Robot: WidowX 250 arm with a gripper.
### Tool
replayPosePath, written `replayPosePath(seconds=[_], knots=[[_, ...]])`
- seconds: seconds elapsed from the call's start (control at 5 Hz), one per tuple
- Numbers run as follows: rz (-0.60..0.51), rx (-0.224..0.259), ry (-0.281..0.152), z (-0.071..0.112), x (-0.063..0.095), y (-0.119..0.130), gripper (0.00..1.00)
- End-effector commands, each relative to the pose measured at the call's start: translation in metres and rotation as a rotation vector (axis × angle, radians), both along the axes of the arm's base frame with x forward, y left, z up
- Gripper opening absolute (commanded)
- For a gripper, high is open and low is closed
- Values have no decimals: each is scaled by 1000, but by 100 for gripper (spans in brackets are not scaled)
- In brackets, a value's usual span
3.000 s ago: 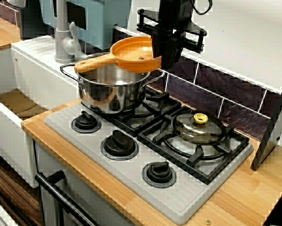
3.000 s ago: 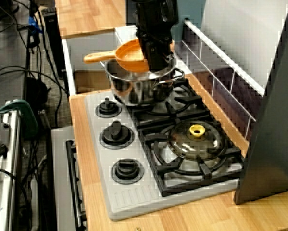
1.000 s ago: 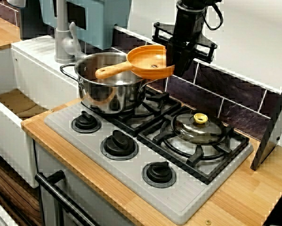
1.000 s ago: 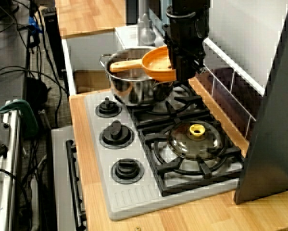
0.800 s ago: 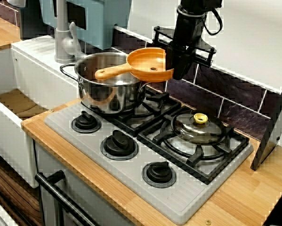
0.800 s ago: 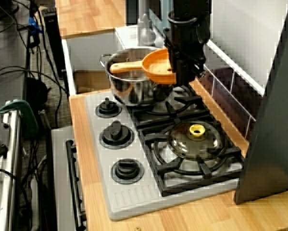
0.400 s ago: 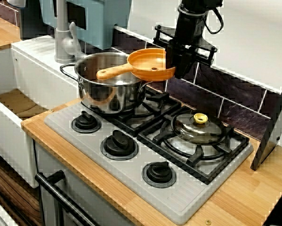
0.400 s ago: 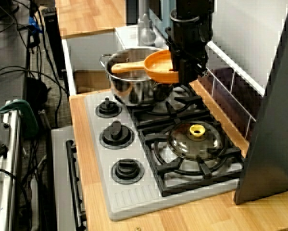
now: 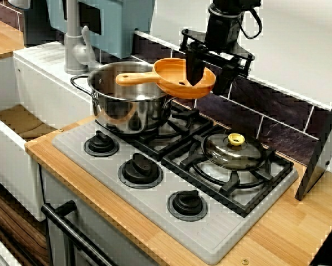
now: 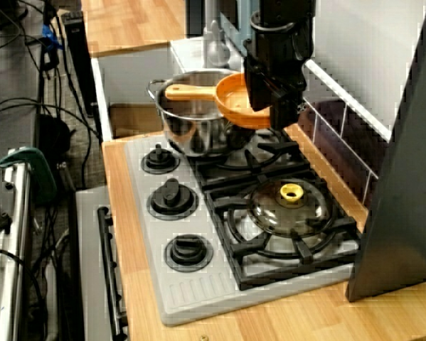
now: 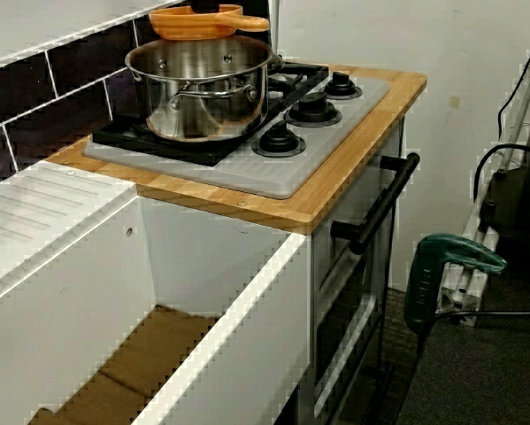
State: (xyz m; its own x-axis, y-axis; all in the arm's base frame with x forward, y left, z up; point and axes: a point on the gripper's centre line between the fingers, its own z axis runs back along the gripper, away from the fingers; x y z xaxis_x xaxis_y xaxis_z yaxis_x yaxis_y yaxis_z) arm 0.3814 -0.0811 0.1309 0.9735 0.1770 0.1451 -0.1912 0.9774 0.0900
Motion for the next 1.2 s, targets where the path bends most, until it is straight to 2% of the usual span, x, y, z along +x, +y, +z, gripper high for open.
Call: replayPosePath(seconds=[0.0,1.0], knots=[[-1,-14,-57,25,-4,5,100],[-19,-46,-82,47,-14,2,100]])
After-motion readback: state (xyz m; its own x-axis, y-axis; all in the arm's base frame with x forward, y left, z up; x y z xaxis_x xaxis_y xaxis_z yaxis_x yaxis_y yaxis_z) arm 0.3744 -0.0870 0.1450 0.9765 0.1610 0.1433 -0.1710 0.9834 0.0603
